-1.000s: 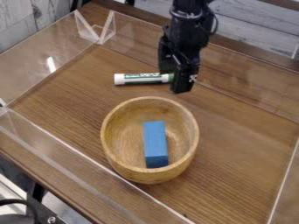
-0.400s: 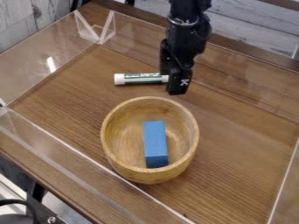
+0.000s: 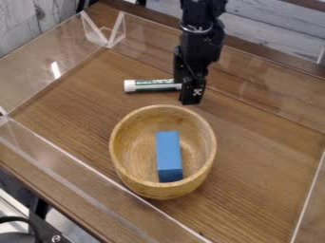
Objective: Put the green marker in the brown bowl
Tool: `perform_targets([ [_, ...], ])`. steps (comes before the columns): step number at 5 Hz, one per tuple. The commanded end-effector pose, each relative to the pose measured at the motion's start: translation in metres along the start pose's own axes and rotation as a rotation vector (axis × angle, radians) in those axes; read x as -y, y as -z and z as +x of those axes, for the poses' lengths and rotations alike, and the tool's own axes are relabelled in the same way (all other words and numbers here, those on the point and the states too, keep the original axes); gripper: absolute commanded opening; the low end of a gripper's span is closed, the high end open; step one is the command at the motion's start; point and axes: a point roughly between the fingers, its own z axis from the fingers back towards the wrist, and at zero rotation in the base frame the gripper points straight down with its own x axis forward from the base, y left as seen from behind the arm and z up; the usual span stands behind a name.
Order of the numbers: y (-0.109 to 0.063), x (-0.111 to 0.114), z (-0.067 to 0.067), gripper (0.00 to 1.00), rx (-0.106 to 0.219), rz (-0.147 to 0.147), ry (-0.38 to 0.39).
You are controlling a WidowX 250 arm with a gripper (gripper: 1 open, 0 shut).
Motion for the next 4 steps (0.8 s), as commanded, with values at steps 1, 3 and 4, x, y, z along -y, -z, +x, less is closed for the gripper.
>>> perform_targets([
  [1, -0.0121, -0.0116, 0.004, 1.0, 0.048, 0.046, -0.007],
  [3, -0.0061, -0.0135, 0.0057, 1.0, 0.073, 0.047, 0.0],
  [4, -0.003, -0.0145, 0.0065, 0.0, 0.083, 0.047, 0.002],
])
